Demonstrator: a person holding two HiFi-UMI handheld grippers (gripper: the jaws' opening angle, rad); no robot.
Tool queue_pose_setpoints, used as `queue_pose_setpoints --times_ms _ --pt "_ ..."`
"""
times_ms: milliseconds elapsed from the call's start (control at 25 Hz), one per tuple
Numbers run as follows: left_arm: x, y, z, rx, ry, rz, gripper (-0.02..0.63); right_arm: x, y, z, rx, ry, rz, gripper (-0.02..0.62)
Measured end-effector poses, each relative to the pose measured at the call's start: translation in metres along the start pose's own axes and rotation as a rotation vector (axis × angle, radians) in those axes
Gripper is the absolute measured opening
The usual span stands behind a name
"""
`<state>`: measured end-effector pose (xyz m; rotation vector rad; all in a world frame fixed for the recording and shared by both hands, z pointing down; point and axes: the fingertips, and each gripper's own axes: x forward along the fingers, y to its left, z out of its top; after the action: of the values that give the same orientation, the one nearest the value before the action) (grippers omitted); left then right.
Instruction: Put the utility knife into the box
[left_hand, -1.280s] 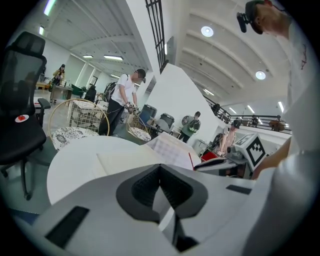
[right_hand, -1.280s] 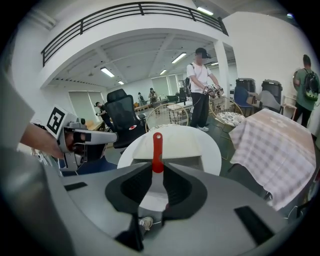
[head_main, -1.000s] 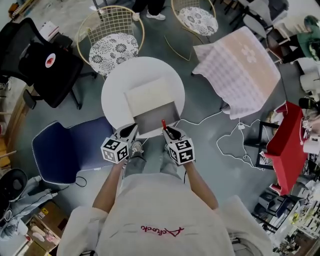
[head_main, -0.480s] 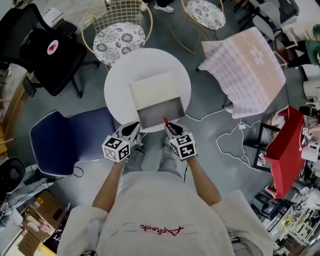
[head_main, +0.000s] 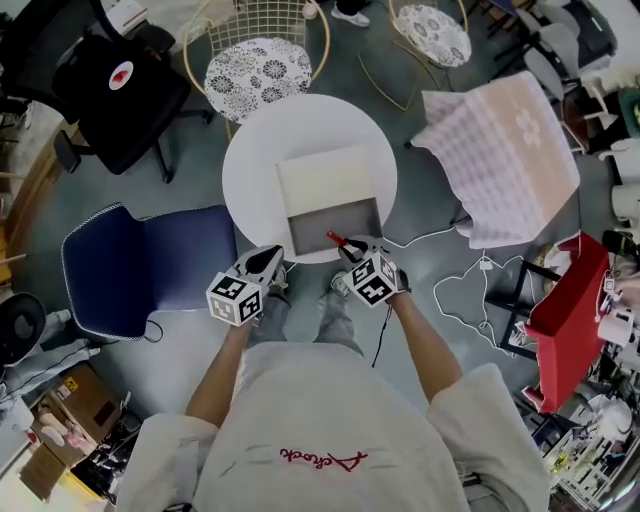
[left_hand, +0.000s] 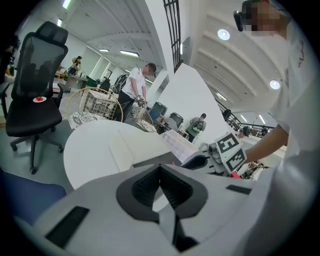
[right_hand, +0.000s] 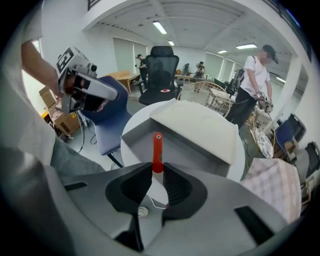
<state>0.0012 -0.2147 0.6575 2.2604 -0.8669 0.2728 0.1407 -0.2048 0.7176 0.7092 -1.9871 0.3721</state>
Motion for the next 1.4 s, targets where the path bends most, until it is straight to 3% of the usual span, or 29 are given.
queue_pose_setpoints --times_ms 320,760,1000,1400 --pt "-0.012 0.009 -0.005 -0.024 -0.011 0.024 0.011 0.015 -0.006 0.003 -0.299 0.102 0.031 0.078" --pt "-0.024 0.022 -0.004 -0.042 -0.028 0.053 0.011 0.047 -0.018 0.001 -0.383 0.222 0.103 0.078" --pt "-0.030 0.028 -0.003 -0.052 -0.033 0.080 0.011 0.072 -0.034 -0.021 -0.369 0.326 0.133 0.078" --pt "-0.042 0.043 -0.005 -0.068 -0.032 0.108 0.011 0.085 -0.036 -0.023 -0.363 0.360 0.156 0.080"
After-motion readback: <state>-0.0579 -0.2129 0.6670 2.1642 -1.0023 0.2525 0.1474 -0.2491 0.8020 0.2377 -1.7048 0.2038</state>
